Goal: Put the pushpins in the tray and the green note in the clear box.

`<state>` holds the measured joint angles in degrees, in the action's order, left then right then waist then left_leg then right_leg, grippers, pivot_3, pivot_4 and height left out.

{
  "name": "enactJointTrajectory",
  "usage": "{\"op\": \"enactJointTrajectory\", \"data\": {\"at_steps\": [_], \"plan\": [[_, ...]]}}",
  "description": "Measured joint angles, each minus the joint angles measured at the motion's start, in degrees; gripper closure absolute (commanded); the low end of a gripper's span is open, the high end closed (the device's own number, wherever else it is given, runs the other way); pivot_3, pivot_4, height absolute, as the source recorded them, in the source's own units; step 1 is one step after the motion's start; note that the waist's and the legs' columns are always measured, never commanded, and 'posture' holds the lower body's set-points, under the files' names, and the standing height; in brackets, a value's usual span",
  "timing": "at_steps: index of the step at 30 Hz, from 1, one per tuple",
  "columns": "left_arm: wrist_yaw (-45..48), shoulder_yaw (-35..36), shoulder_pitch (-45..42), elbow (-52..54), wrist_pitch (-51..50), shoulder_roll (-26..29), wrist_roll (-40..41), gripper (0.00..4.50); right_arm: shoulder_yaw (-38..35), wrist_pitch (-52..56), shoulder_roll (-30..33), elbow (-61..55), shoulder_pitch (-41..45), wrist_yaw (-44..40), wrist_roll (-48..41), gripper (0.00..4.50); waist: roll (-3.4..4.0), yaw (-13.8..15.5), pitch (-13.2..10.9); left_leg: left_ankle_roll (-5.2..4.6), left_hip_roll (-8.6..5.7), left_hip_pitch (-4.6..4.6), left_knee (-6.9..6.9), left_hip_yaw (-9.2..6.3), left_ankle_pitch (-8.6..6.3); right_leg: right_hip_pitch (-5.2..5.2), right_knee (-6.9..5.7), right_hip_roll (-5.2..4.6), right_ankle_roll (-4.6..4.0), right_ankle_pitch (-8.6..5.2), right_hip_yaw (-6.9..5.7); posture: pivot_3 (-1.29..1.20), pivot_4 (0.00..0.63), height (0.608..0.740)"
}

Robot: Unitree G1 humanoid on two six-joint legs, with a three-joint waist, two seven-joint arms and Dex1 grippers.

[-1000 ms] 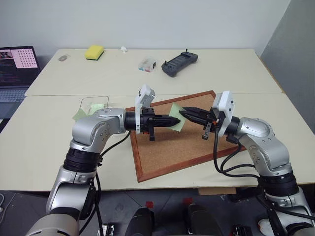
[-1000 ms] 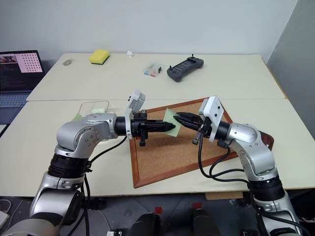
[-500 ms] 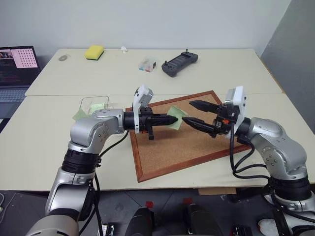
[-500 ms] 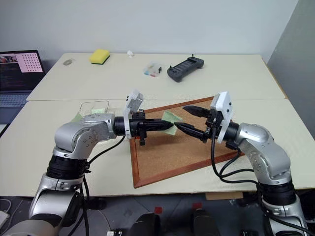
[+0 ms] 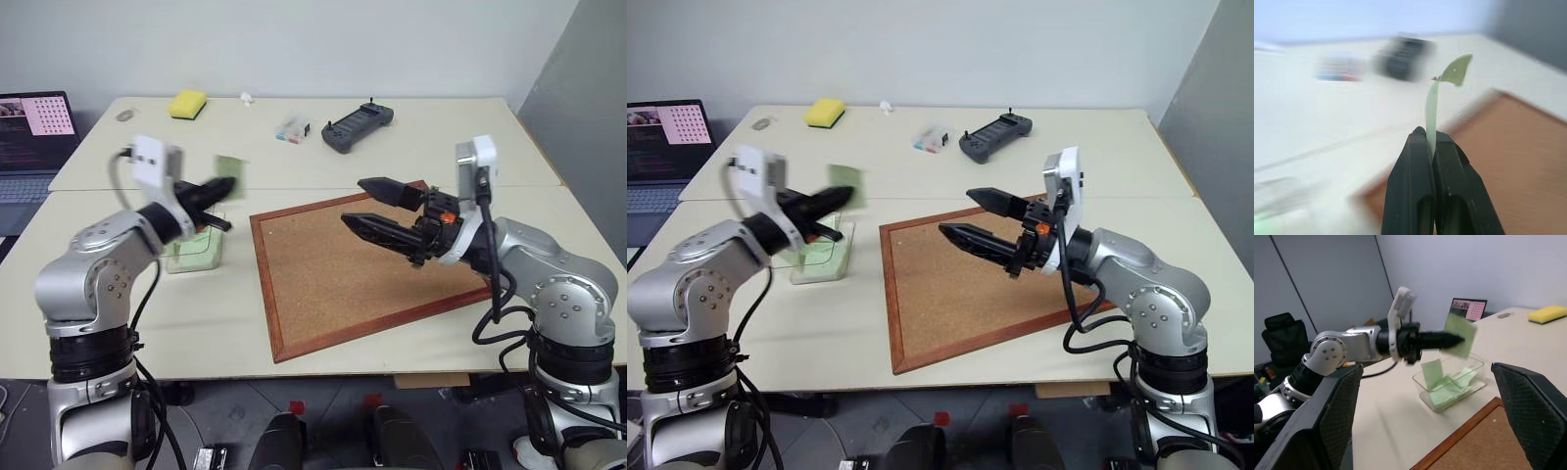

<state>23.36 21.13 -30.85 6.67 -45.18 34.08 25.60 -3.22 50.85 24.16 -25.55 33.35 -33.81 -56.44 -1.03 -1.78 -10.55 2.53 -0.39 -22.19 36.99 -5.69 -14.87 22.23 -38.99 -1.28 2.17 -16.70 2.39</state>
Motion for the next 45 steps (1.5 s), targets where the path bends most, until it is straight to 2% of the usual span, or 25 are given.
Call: {"op": "enactJointTrajectory", "data": {"at_steps": [4, 7, 11, 12, 14, 16, 27, 30, 35, 38, 39, 45], "plan": [[-6.82, 1.10, 3.01, -3.28, 3.69, -2.11, -4.79, 4.50, 2.37, -0.46, -0.06, 1.06, 0.03, -1.40, 1.28, 0.05, 0.00, 0.28, 0.00, 0.00, -0.07, -0.10, 0.02, -0.02, 0.00, 0.02, 0.03, -0.07, 0.00, 0.00, -0.03, 0.00, 0.150, 0.740], [-9.00, 0.56, 4.50, -3.97, 3.81, -4.56, -5.54, 4.50, 2.71, -1.04, -0.04, 1.75, 0.03, -2.29, 1.89, 0.05, -0.02, 0.30, 0.00, 0.01, -0.06, -0.24, 0.06, -0.08, 0.00, 0.10, 0.03, -0.07, 0.00, 0.01, -0.09, 0.00, 0.150, 0.740], [-12.37, 1.05, 5.73, -4.01, 3.35, -6.04, -5.85, 3.81, 2.71, -1.73, 0.37, 1.91, -0.03, -2.47, 3.24, 0.00, -0.03, 0.14, 0.00, 0.01, 0.01, -0.23, 0.03, -0.12, 0.00, 0.12, 0.01, -0.07, -0.01, 0.01, -0.11, 0.00, 0.150, 0.740], [-12.94, 1.38, 5.75, -4.04, 3.36, -6.40, -5.85, 3.40, 2.71, -1.80, 0.48, 1.91, -0.12, -2.51, 3.45, 0.00, -0.03, 0.14, 0.00, 0.01, 0.01, -0.23, 0.03, -0.12, 0.00, 0.12, 0.00, -0.07, -0.01, 0.01, -0.11, 0.00, 0.150, 0.740], [-14.01, 1.89, 5.66, -4.69, 3.48, -6.53, -5.84, 3.18, 2.71, -2.05, 0.56, 1.98, -0.49, -2.88, 3.64, 0.00, -0.03, 0.03, 0.00, 0.01, 0.01, -0.22, 0.03, -0.12, 0.00, 0.11, -0.01, -0.02, -0.01, 0.01, -0.12, 0.00, 0.150, 0.740], [-14.04, 1.89, 5.26, -6.15, 4.05, -6.18, -6.03, 2.68, 2.71, -2.44, 0.57, 2.22, -0.72, -3.07, 3.95, 0.00, -0.03, 0.03, 0.00, 0.01, 0.00, -0.23, 0.04, -0.11, 0.00, 0.11, -0.01, -0.01, -0.01, 0.01, -0.12, 0.00, 0.150, 0.740], [-12.55, 1.86, 4.50, -7.91, 5.69, -4.86, -6.33, 0.56, 2.50, -3.56, 0.57, 3.23, -2.77, -2.68, 6.13, 0.00, -0.03, 0.06, 0.00, 0.01, -0.02, -0.23, 0.03, -0.10, 0.00, 0.11, 0.00, -0.02, -0.01, 0.01, -0.11, 0.00, 0.150, 0.740], [-8.72, -0.93, 6.23, -4.36, 6.80, -3.56, -6.37, 0.08, 1.70, -3.84, 0.56, 2.78, -4.08, 1.41, 8.15, 0.00, -0.03, 0.06, 0.00, 0.03, -0.02, -0.24, 0.03, -0.09, 0.01, 0.11, 0.01, -0.03, -0.01, 0.01, -0.09, 0.00, 0.150, 0.740], [-4.83, -6.65, 10.49, 8.21, 5.81, -5.63, -3.36, 0.08, 1.38, -6.52, 0.01, -0.09, -8.43, 10.77, 16.59, 0.00, -0.03, 0.24, 0.00, 0.09, -0.06, -0.29, 0.02, -0.04, 0.03, 0.13, 0.05, -0.12, -0.01, 0.01, -0.04, 0.00, 0.150, 0.740], [-5.55, -8.74, 17.97, 13.92, 7.96, -10.87, -3.15, 0.08, 3.63, -13.37, 0.15, -2.69, -16.36, 16.33, 27.57, 0.00, -0.01, 0.22, 0.10, 0.17, -0.04, -0.26, -0.03, 0.03, 0.01, 0.15, 0.07, -0.30, -0.01, 0.00, 0.01, 0.00, 0.150, 0.740], [-6.63, -10.09, 20.75, 14.79, 8.92, -12.53, -4.10, 0.08, 4.87, -15.83, 0.18, -2.91, -19.27, 17.99, 31.72, 0.00, -0.02, 0.10, 0.09, 0.18, -0.01, -0.29, -0.01, 0.05, 0.02, 0.20, 0.03, -0.27, -0.01, 0.00, 0.03, 0.00, 0.150, 0.740], [-15.03, -11.59, 28.21, 18.68, 14.99, -19.06, -10.58, 0.08, 5.77, -22.65, -2.67, -3.25, -27.39, 24.22, 42.06, 0.00, -0.02, 0.04, 0.08, 0.15, 0.05, 0.10, -0.04, 0.15, 0.02, -0.08, -0.01, 0.03, 0.00, 0.00, 0.06, 0.00, 0.150, 0.740]]}}
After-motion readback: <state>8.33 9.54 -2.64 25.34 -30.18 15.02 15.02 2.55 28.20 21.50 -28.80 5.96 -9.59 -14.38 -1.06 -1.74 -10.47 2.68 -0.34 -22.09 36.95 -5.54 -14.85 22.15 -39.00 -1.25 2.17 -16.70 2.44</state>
